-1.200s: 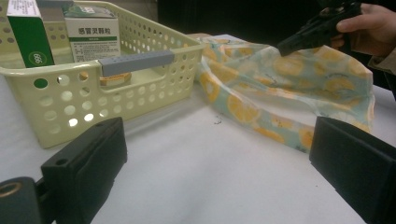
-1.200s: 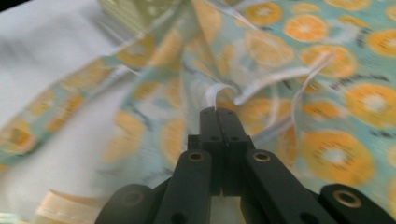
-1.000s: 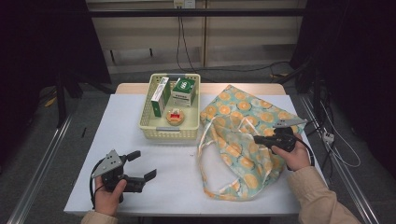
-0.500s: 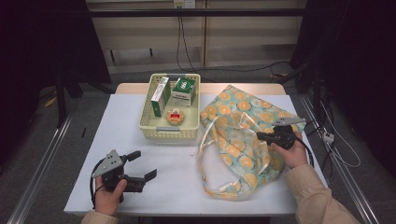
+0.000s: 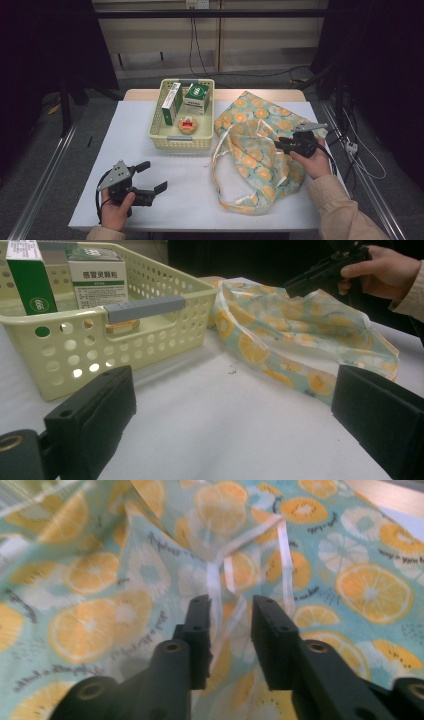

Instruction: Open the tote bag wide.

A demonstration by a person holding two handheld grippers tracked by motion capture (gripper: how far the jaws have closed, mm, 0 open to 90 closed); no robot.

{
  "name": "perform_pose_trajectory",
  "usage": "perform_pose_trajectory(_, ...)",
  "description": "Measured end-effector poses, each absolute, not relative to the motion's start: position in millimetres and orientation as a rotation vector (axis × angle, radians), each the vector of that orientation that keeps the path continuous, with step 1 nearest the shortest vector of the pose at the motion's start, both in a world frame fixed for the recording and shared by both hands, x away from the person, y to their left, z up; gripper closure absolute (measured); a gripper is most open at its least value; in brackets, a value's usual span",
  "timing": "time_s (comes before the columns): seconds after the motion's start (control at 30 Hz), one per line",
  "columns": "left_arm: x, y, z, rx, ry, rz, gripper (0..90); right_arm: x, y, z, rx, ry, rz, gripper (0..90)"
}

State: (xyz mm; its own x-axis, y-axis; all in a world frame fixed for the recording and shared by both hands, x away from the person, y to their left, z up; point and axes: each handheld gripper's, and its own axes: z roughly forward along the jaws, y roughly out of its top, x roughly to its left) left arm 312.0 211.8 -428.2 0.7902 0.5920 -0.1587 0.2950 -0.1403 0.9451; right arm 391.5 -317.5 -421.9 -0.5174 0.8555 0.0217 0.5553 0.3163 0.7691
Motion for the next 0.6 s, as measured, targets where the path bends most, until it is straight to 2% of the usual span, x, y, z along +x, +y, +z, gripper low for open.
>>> perform_pose_trajectory(0.13, 312.0, 211.5, -428.6, 1.736, 0.698, 0.293, 4.0, 387.9, -308.7, -407.0, 1.211, 2.188, 1.067, 59.5)
perform_pose_trajectory(0.3, 311.7, 211.4, -428.3, 1.736, 0.694, 0.294, 4.1, 382.4, -290.9, -393.7, 1.15, 2.209, 1.102, 54.7)
perform_pose_trajectory(0.47, 311.6, 211.0, -427.7, 1.741, 0.688, 0.296, 4.1, 380.2, -269.6, -393.5, 1.108, 2.265, 1.117, 56.2)
perform_pose_trajectory(0.6, 311.5, 211.6, -428.2, 1.735, 0.694, 0.293, 4.1, 379.5, -256.1, -405.2, 1.074, 2.334, 1.099, 61.4)
